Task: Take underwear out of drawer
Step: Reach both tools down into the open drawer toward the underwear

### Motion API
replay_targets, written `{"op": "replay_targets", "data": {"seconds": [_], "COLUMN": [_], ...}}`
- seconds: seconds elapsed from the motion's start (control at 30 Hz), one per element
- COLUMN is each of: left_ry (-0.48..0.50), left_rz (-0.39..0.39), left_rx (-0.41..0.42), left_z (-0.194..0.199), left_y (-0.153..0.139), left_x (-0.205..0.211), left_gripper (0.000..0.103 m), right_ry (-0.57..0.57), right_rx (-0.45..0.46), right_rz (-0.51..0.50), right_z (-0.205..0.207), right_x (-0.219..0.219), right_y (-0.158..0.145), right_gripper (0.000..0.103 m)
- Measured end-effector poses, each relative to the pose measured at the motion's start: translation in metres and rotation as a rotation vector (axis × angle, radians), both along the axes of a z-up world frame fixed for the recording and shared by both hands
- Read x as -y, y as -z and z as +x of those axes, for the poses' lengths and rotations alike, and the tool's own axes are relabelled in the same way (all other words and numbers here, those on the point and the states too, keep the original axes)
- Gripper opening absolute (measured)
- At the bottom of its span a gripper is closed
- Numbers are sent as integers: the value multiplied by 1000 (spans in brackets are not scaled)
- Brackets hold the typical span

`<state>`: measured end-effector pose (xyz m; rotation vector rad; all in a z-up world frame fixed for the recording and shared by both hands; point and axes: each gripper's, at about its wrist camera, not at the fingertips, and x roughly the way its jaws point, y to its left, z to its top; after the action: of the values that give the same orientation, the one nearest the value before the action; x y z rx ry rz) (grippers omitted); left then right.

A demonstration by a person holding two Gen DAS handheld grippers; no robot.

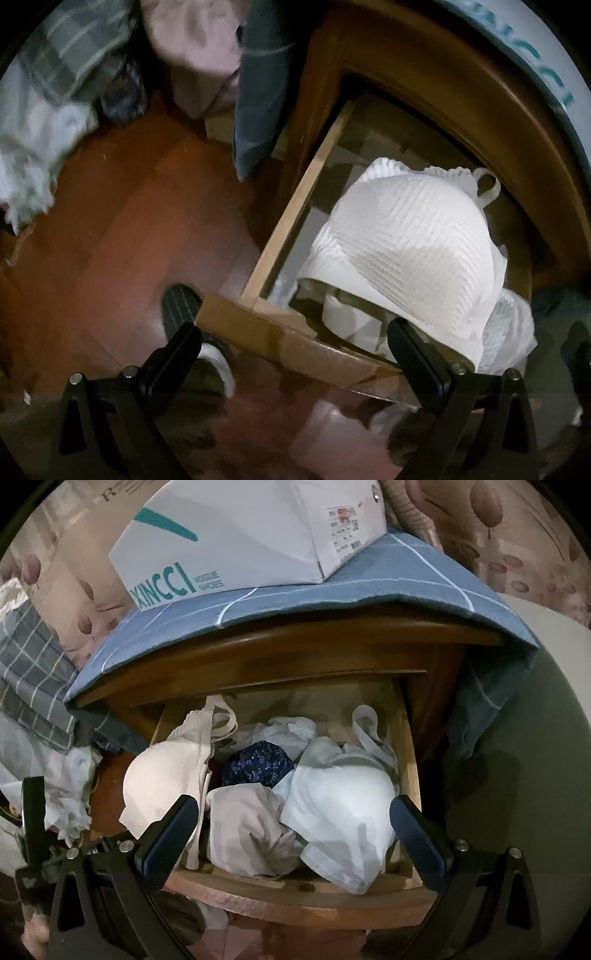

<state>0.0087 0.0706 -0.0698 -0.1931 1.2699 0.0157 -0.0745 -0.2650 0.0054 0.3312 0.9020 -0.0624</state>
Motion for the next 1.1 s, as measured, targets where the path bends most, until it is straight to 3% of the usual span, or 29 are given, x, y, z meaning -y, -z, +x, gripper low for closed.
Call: {"op": "replay_targets", "data": {"seconds": [0.23,0.4,0.5,0.73,1.1], "left_ry": [-6,69,95,124,170], "left_rz": [-26,102,140,118,39], "left_rx": [-28,45,53,56,118], "left_z": [1,-1,-1,-11,5], "left_y": [1,-10,-13,-28,-59], "left_x": [-1,16,20,13,-8], "left_gripper": [103,103,102,102,102], "right_ry": [-31,-120,-121,-119,-140], "right_rx": [-46,-66,-88,-150,-249], "right_rz": [47,96,112,213,150], "right_z": [3,5,8,16,35], "right_x": [-2,-16,-19,-14,-36], "right_y": [7,10,15,31,46], "right_gripper": [103,103,103,86,85]}}
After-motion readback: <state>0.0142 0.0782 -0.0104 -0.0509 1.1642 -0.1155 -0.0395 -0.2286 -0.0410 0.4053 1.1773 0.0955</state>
